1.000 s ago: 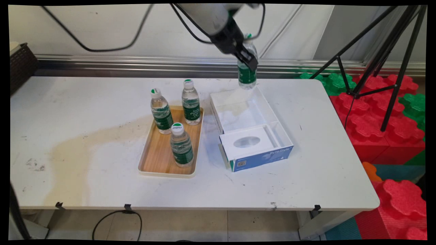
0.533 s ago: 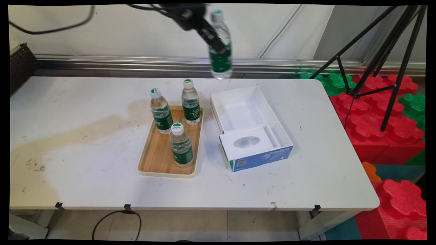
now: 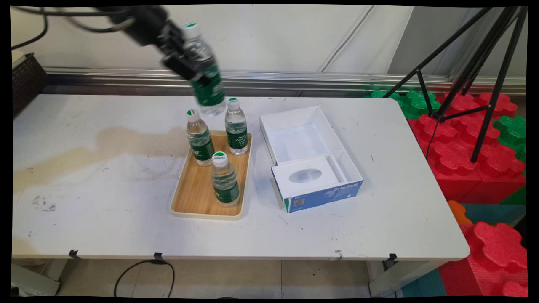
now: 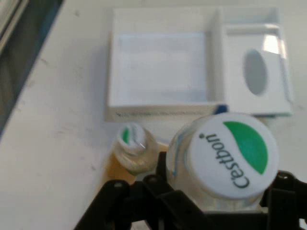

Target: Place the picked object on the tray

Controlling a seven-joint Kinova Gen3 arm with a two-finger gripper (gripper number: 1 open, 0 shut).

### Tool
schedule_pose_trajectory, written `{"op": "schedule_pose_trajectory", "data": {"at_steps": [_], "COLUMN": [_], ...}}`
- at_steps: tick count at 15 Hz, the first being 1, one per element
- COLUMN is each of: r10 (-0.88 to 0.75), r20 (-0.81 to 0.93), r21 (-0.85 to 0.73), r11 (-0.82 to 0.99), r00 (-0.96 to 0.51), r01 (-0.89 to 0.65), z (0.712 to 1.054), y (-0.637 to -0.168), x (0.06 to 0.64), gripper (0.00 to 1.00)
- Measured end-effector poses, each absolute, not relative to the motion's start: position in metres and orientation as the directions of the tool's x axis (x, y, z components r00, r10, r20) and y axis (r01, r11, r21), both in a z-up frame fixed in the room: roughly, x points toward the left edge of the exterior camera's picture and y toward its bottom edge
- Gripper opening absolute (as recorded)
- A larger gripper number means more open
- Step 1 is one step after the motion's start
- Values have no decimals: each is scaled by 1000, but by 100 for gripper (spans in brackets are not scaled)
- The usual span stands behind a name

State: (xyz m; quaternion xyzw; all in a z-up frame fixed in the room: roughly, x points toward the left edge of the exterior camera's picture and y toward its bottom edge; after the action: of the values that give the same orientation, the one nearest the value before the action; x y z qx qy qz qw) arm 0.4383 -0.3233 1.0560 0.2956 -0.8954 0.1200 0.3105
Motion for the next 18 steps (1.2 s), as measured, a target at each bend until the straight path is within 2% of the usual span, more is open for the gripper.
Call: {"op": "schedule_pose_trajectory", "data": {"at_steps": [9,18], "r10": [-348,-50], "r20": [631,630], "r21": [10,-101], "r11": [898,984], "r00": [-693,-775], "r01": [-441,-145], "z": [1019,939], "y": [-268,-291], "x": [514,520], "gripper": [0,0]}}
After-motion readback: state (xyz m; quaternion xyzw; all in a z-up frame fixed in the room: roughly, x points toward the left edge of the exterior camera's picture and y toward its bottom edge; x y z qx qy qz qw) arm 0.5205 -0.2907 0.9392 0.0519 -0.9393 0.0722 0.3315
